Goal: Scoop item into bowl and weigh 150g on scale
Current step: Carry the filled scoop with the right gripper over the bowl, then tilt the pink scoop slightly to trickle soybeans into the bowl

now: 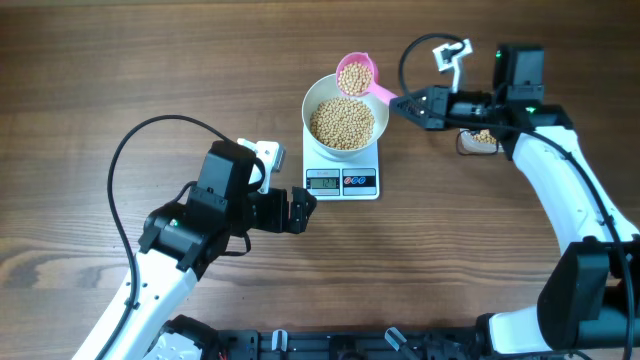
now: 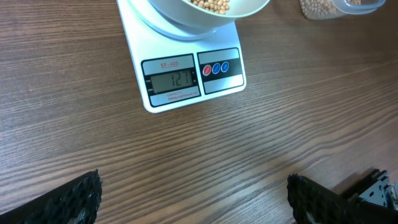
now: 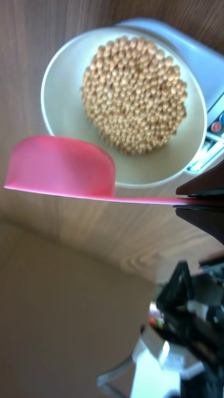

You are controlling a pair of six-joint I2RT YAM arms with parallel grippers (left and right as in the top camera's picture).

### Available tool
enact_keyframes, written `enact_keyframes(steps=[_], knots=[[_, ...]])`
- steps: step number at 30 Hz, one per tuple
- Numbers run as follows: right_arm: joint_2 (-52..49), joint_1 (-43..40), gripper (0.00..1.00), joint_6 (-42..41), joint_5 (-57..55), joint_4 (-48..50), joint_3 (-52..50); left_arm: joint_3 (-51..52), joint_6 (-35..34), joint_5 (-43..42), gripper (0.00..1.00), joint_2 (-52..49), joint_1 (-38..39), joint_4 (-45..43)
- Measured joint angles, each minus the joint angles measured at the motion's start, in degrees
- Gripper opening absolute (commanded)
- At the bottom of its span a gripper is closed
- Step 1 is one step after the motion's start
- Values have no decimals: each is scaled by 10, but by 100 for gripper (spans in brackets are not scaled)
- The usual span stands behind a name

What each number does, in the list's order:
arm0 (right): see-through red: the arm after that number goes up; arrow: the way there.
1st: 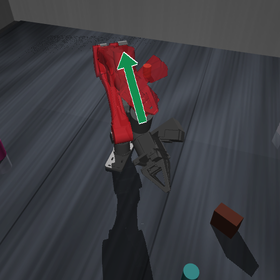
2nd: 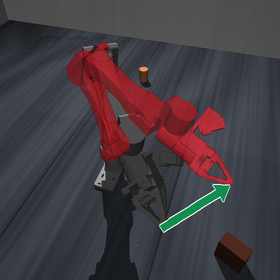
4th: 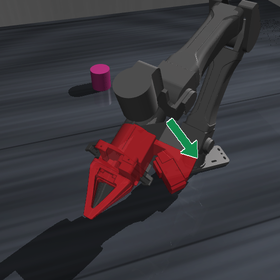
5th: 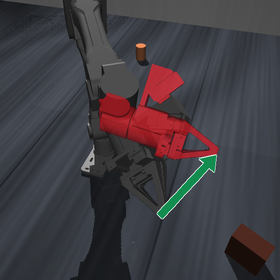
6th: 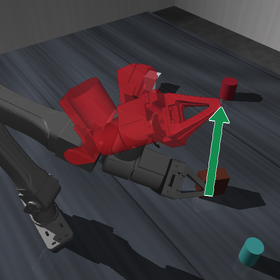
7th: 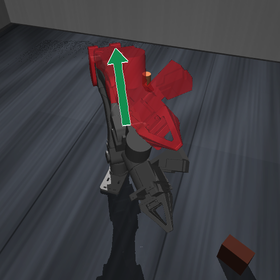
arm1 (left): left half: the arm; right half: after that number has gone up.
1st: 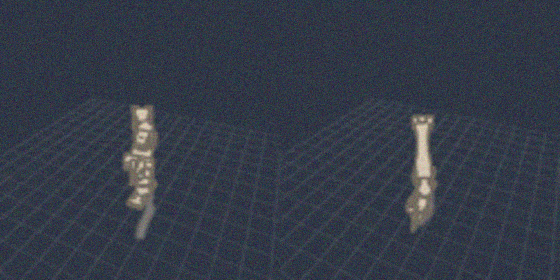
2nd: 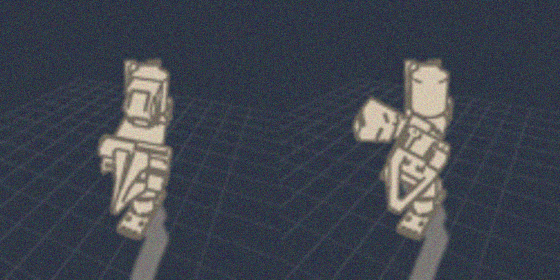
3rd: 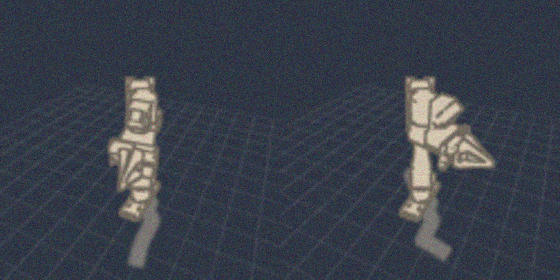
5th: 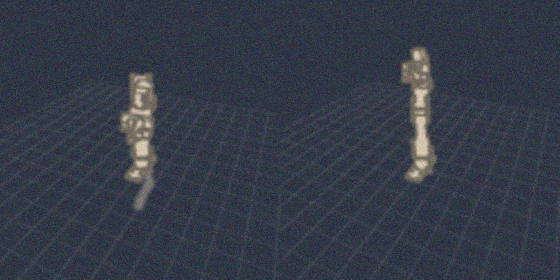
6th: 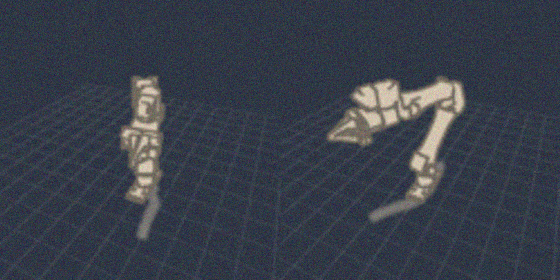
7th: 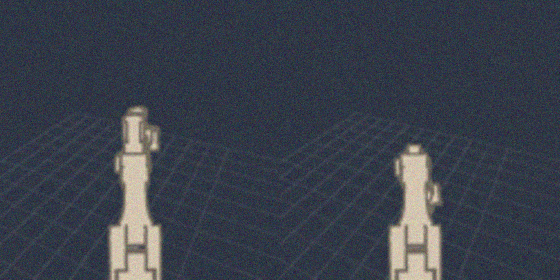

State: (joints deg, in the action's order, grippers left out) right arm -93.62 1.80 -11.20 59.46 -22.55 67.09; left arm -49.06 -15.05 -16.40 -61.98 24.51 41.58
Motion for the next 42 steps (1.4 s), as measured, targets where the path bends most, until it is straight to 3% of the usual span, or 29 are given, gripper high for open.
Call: enact_keyframes(steps=[7,19,42], knots=[[0,46,4,64,-147,-43,0,0,0,0,100,0,0,0],[44,89,4,125,-262,-44,0,0,0,0,100,0,0,0],[64,128,4,161,-353,-58,0,0,0,0,100,0,0,0]])
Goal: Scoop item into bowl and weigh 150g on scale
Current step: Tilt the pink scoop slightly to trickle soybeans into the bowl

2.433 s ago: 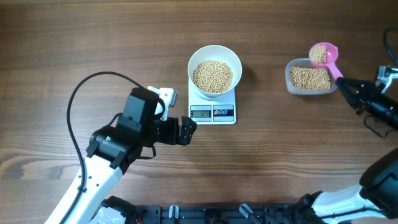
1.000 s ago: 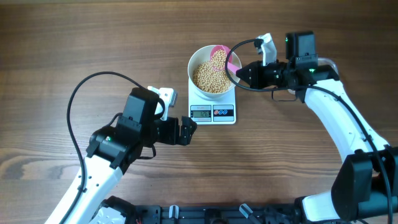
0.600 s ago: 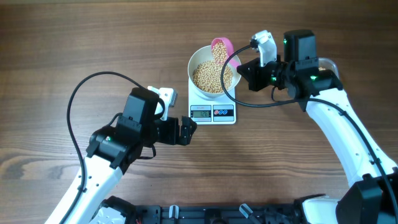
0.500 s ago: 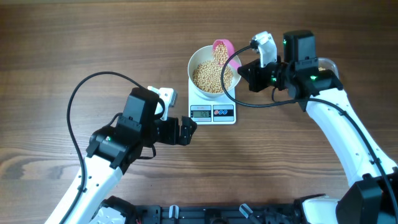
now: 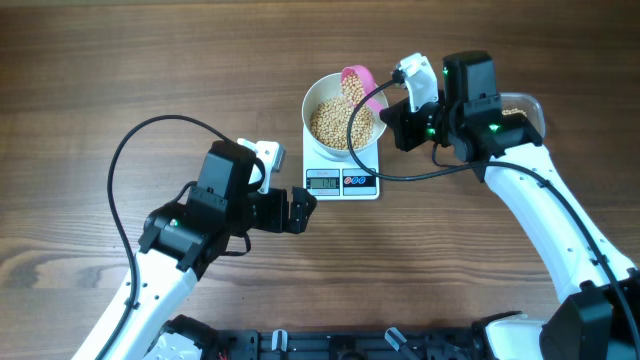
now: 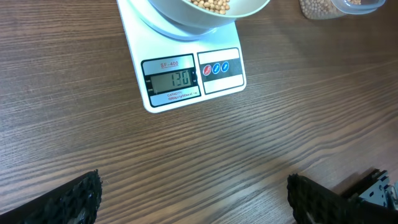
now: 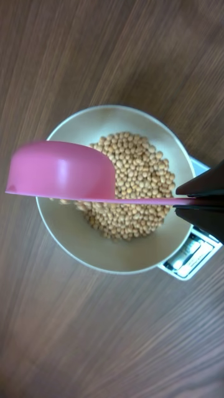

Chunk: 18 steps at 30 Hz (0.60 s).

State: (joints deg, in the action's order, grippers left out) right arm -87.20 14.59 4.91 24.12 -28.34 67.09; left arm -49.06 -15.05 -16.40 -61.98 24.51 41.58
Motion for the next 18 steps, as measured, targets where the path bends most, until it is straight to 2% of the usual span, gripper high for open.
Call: enact_keyframes(steps=[18], knots=[[0,0,4,14,-28,-15,0,0,0,0,100,0,0,0]])
